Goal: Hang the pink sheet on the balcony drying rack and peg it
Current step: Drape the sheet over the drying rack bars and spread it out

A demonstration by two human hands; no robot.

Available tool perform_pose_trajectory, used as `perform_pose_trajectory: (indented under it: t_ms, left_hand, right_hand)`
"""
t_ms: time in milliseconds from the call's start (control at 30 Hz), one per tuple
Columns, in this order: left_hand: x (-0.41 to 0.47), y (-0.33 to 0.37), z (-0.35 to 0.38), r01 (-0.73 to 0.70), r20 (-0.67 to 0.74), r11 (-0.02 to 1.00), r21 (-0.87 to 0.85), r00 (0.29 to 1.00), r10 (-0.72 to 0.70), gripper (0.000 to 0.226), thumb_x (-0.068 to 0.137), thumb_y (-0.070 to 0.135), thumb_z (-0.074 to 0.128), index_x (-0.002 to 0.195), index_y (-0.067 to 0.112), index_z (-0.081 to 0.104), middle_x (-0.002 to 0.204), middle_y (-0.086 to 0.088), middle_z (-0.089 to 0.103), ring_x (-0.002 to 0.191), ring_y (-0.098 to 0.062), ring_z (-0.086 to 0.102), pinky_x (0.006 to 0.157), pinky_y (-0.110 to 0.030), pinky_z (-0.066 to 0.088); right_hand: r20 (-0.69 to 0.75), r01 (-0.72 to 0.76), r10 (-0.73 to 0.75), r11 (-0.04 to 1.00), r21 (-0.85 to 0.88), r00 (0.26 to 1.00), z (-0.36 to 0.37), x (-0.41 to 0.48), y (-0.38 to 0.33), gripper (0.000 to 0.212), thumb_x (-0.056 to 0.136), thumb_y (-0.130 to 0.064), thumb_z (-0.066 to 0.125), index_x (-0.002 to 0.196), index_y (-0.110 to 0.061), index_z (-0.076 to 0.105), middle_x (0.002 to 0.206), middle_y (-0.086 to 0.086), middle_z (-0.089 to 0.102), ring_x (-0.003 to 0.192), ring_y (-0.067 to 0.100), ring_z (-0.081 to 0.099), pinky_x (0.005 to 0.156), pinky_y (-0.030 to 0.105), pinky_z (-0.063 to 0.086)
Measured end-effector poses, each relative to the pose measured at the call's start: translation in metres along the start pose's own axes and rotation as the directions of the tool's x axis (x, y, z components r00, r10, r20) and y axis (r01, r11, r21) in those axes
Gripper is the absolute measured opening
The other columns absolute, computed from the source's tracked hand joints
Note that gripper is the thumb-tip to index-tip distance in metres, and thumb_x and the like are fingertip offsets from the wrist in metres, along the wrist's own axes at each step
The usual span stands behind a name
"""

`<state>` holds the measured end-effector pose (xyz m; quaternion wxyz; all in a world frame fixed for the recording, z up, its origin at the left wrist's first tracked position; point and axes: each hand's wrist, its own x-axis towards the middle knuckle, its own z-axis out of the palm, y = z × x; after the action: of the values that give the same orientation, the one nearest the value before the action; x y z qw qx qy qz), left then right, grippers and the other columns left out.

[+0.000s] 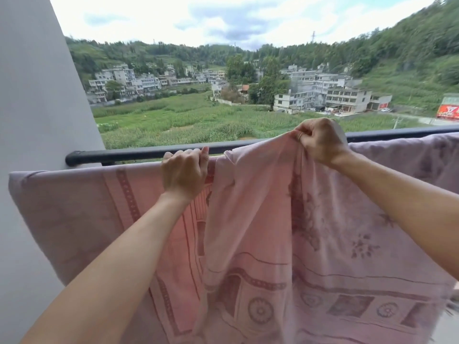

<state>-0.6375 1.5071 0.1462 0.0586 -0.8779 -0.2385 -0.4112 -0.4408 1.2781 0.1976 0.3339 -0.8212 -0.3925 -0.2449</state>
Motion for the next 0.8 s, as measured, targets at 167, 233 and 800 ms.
perform_pose_trajectory:
  t_ms: [167,233,800]
  left_hand:
    - [-0.001,0.004,-0.001,0.018,-0.03,1.0,0.013,0.999,-0.018,0.049,0.102,0.034,0.033,0.071,0.012,0.063,0.072,-0.009,0.069,0.066,-0.031,0.063,0.074,-0.039,0.042]
    - [-0.001,0.007,0.001,0.03,-0.033,0.999,0.023,0.999,-0.03,0.048,0.102,0.033,0.033,0.073,0.01,0.063,0.075,-0.011,0.07,0.069,-0.032,0.063,0.077,-0.042,0.042]
    - [-0.001,0.295,-0.002,-0.234,-0.03,0.929,-0.286,0.971,0.236,0.023,0.094,0.025,0.055,0.11,0.011,0.064,0.111,-0.008,0.061,0.103,-0.027,0.055,0.09,-0.038,0.037]
  right_hand:
    - [-0.315,-0.432,0.395,0.9,-0.056,0.863,-0.093,0.01,0.108,0.038,0.09,-0.038,0.057,0.097,-0.003,0.069,0.102,0.025,0.069,0.098,0.04,0.065,0.08,0.042,0.049]
    - [-0.336,-0.47,0.43,0.881,-0.044,0.838,-0.114,0.004,0.137,0.044,0.086,-0.043,0.055,0.099,-0.003,0.069,0.103,0.025,0.069,0.099,0.041,0.064,0.081,0.042,0.049]
    - [-0.165,-0.496,0.478,0.863,-0.096,0.863,-0.198,-0.062,0.3,0.037,0.084,-0.045,0.066,0.111,-0.02,0.069,0.108,0.008,0.072,0.108,0.029,0.063,0.095,0.035,0.047]
